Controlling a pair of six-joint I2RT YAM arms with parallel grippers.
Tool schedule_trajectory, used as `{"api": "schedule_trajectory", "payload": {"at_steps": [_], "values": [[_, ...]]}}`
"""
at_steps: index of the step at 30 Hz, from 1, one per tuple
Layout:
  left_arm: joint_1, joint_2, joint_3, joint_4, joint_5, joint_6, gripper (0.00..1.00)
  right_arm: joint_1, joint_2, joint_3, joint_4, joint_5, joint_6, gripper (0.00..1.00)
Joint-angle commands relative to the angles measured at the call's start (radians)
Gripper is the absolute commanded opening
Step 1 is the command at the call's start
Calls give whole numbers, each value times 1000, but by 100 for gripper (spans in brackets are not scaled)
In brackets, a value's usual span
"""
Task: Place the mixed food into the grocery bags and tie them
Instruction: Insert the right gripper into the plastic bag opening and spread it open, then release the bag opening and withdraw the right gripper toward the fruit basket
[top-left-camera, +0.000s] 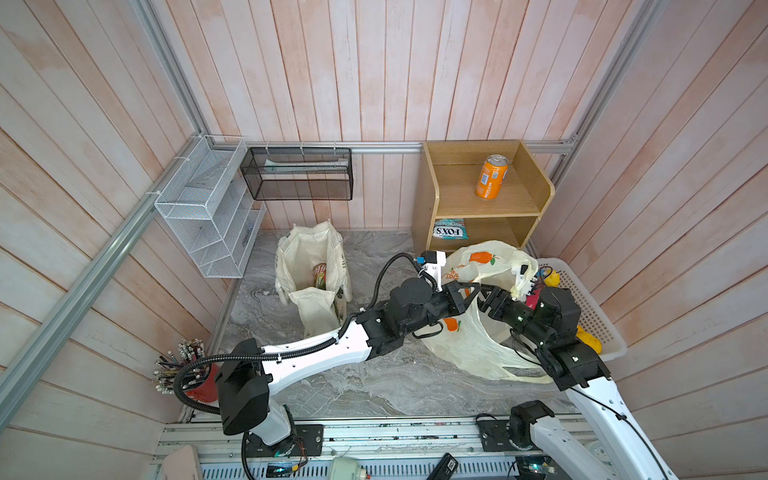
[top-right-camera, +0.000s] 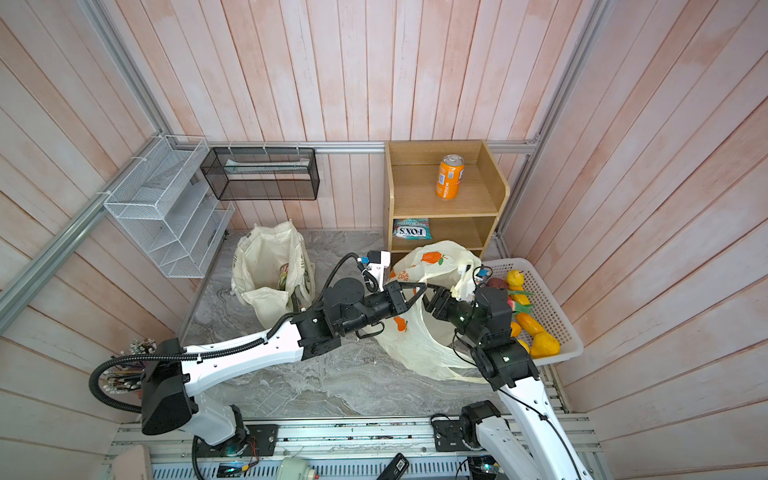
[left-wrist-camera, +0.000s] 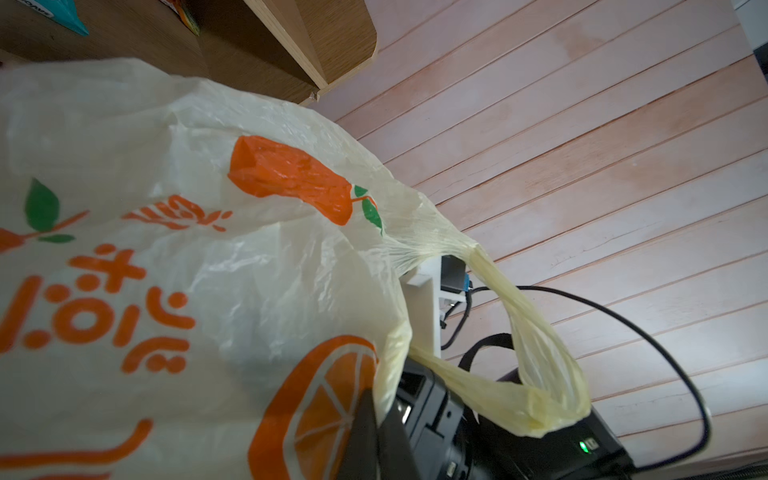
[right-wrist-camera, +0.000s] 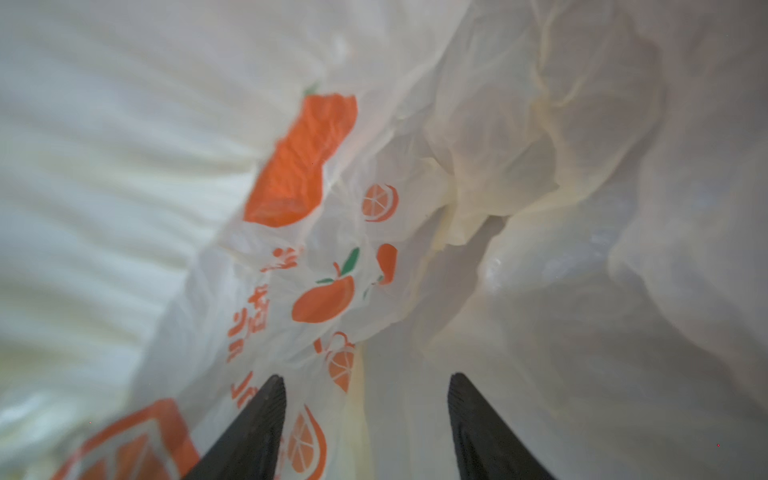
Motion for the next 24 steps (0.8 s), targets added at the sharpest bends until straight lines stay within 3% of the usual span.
{"api": "schedule_trajectory", "payload": {"at_steps": [1, 5, 13, 24], "values": [[8, -25, -62, 14, -29, -12, 0, -5, 22, -16, -20, 2, -31, 63], [42, -63, -152, 16, -46, -13, 0, -5, 60, -73, 32, -26, -22, 63], [222, -111, -287, -48, 0, 64, 0, -14, 165, -84, 75, -187, -46, 66], [296, -161, -358, -31, 2, 77, 0, -23, 67, 23, -41, -187, -70, 69]]}}
